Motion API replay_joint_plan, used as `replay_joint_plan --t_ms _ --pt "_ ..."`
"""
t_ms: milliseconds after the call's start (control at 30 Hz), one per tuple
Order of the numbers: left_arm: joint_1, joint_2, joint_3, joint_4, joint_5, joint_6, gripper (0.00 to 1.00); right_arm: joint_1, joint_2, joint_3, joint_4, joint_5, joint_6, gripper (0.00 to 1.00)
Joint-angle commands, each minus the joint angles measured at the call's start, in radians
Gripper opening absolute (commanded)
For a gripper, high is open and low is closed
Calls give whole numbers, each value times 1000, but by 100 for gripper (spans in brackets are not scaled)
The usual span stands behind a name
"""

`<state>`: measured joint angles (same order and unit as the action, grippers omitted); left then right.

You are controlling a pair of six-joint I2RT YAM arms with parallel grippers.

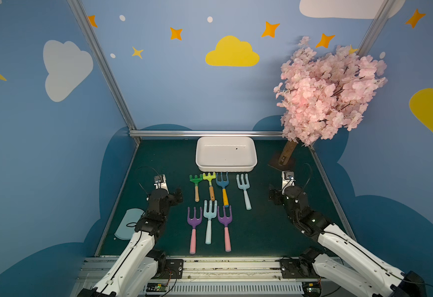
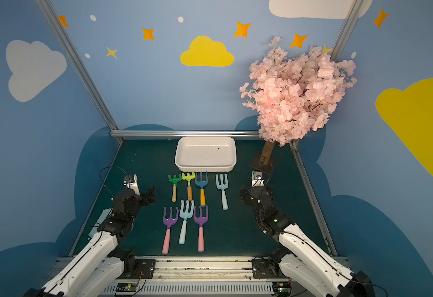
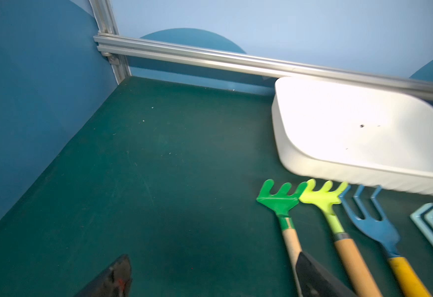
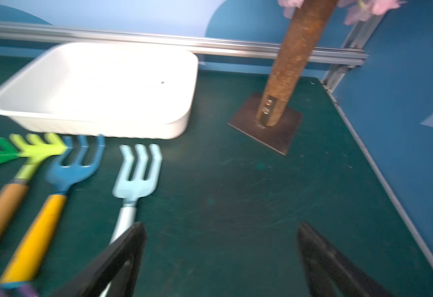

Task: Take the hand rake out of the storage box
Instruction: Reset both arms

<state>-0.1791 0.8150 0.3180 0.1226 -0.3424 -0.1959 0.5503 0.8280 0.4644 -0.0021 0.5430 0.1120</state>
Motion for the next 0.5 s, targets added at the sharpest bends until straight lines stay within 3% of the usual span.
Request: replay_joint_plan --t_ms 0,67,133,233,333,433,467 --pt "59 90 -55 215 -18 61 100 -179 32 -158 415 -142 -224 94" --pt "120 195 -60 288 62 60 100 -310 122 -162 430 -252 -161 94" --pt "141 281 -3 249 105 68 100 -380 243 -140 444 -306 -137 94" --pt "150 374 27 343 120 113 100 -413 430 -111 577 -339 -118 94" --pt "174 443 20 488 178 146 100 -418 529 -37 590 -330 -127 94" --pt "193 533 -24 712 269 161 100 -458 635 -33 671 -374 -117 95" --pt "216 607 -44 841 330 163 100 -472 694 -60 811 -367 -101 95"
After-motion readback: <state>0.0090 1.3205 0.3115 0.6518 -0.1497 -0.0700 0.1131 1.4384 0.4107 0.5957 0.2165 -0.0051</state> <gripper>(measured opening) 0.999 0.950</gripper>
